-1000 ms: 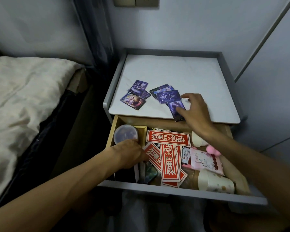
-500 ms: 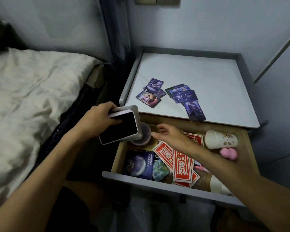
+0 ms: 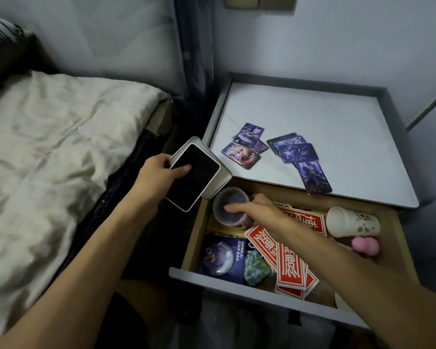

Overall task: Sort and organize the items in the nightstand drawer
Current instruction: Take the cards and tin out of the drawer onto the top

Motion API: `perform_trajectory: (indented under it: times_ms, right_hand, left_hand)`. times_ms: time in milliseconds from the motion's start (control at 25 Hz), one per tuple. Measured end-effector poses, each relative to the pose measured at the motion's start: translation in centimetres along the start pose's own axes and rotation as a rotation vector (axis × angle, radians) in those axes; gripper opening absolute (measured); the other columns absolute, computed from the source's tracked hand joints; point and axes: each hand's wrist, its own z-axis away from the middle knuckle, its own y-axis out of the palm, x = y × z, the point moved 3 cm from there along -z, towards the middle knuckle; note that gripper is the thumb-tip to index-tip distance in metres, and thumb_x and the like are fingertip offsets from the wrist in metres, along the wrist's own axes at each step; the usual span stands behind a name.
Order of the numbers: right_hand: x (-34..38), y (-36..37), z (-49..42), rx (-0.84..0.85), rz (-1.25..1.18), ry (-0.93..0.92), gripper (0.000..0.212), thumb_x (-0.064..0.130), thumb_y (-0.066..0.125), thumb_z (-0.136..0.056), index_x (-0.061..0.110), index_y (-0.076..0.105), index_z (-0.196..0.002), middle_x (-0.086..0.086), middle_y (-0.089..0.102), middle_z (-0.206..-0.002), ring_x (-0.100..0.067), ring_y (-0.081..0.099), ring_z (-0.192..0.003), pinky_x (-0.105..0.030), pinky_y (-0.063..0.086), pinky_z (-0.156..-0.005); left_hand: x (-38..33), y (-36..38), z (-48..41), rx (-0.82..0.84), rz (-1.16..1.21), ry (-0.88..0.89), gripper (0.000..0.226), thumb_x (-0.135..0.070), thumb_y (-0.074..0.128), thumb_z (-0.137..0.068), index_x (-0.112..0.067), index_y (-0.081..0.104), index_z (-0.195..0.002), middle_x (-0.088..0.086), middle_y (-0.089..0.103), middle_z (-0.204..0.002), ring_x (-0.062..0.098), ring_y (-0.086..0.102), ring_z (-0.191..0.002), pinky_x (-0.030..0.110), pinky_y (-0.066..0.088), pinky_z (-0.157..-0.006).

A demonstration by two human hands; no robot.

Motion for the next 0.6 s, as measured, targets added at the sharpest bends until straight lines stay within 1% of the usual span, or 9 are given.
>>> perform_trajectory:
  times_ms: [40, 80, 200, 280, 360, 440, 520, 560, 600]
  right_hand:
    - [0.3, -0.6, 1.0, -0.016, -0.027, -0.018, 0.026, 0.027, 0.082, -0.076, 0.006, 0.07, -0.085, -0.005, 0.068, -0.063, -0.013, 0.062, -0.056, -0.023, 0.045, -0.053]
    - [0.7, -1.6, 2.2, -0.034, -0.05, -0.049, 0.025, 0.028, 0.08, -0.078, 0.007, 0.072, -0.087, -0.006, 0.07, -0.064, -0.016, 0.064, -0.057, -0.025, 0.048, -0.054]
    - [1.8, -5.1, 6.1, -0.083, -0.187, -0.134, 0.029, 0.032, 0.075, -0.083, 0.015, 0.069, -0.106, -0.009, 0.076, -0.091, -0.025, 0.073, -0.08, -0.036, 0.058, -0.073]
    - [2.6, -8.5, 7.9, -0.133, -0.251, -0.174, 0.03, 0.034, 0.069, -0.088, 0.018, 0.065, -0.113, -0.007, 0.075, -0.095, -0.022, 0.074, -0.082, -0.036, 0.059, -0.072]
    - [3.2, -12.3, 7.9, -0.223, -0.374, -0.168, 0.03, 0.031, 0.067, -0.09, 0.012, 0.065, -0.114, -0.011, 0.075, -0.096, -0.023, 0.073, -0.079, -0.034, 0.058, -0.064]
    - [3.4, -16.3, 6.3, -0.347, -0.446, -0.126, 0.038, 0.032, 0.067, -0.09, 0.005, 0.064, -0.117, -0.017, 0.072, -0.104, -0.029, 0.072, -0.089, -0.042, 0.06, -0.072]
    - [3.6, -20.4, 4.3, -0.486, -0.424, -0.096, 0.042, 0.033, 0.067, -0.089, 0.005, 0.064, -0.119, -0.017, 0.069, -0.112, -0.031, 0.068, -0.098, -0.044, 0.058, -0.08]
    - [3.7, -22.1, 3.2, -0.533, -0.403, -0.088, 0.042, 0.034, 0.067, -0.089, 0.006, 0.064, -0.12, -0.015, 0.068, -0.114, -0.03, 0.066, -0.1, -0.042, 0.057, -0.081]
    - [3.7, -23.7, 2.1, -0.564, -0.383, -0.075, 0.042, 0.035, 0.066, -0.088, 0.007, 0.064, -0.12, -0.014, 0.068, -0.115, -0.028, 0.065, -0.1, -0.039, 0.056, -0.081]
  left_hand:
    - [-0.1, 0.2, 0.3, 0.004, 0.049, -0.016, 0.012, -0.014, 0.072, -0.086, -0.01, 0.066, -0.097, 0.005, 0.07, -0.083, 0.01, 0.068, -0.063, 0.018, 0.052, -0.054]
    - [-0.2, 0.6, 0.7, 0.014, 0.105, -0.035, 0.013, -0.014, 0.071, -0.087, -0.008, 0.067, -0.098, 0.008, 0.071, -0.083, 0.012, 0.068, -0.062, 0.02, 0.053, -0.053]
    - [-1.4, 2.2, 1.6, 0.101, 0.268, -0.11, 0.016, -0.014, 0.065, -0.091, 0.0, 0.069, -0.099, 0.014, 0.072, -0.081, 0.018, 0.069, -0.06, 0.025, 0.056, -0.054]
    - [-3.2, 4.0, 1.6, 0.172, 0.319, -0.131, 0.021, -0.015, 0.064, -0.092, 0.002, 0.069, -0.102, 0.015, 0.073, -0.084, 0.022, 0.071, -0.066, 0.029, 0.056, -0.059]
    - [-5.1, 6.0, 1.2, 0.206, 0.333, -0.126, 0.024, -0.016, 0.065, -0.092, 0.004, 0.068, -0.105, 0.018, 0.073, -0.089, 0.024, 0.071, -0.07, 0.031, 0.056, -0.061]
    - [-6.8, 8.1, 0.4, 0.224, 0.344, -0.135, 0.025, -0.014, 0.065, -0.092, 0.008, 0.066, -0.104, 0.022, 0.072, -0.091, 0.03, 0.071, -0.074, 0.035, 0.059, -0.065]
    - [-8.2, 10.4, -0.6, 0.25, 0.319, -0.154, 0.029, -0.013, 0.065, -0.091, 0.011, 0.064, -0.106, 0.025, 0.07, -0.093, 0.034, 0.069, -0.078, 0.043, 0.058, -0.076]
    - [-8.8, 11.5, -1.1, 0.265, 0.302, -0.16, 0.029, -0.013, 0.065, -0.091, 0.012, 0.064, -0.105, 0.025, 0.07, -0.091, 0.034, 0.069, -0.075, 0.042, 0.058, -0.073]
    - [-9.4, 12.6, -1.7, 0.28, 0.285, -0.163, 0.027, -0.013, 0.065, -0.092, 0.011, 0.064, -0.103, 0.024, 0.07, -0.085, 0.031, 0.069, -0.068, 0.036, 0.058, -0.064]
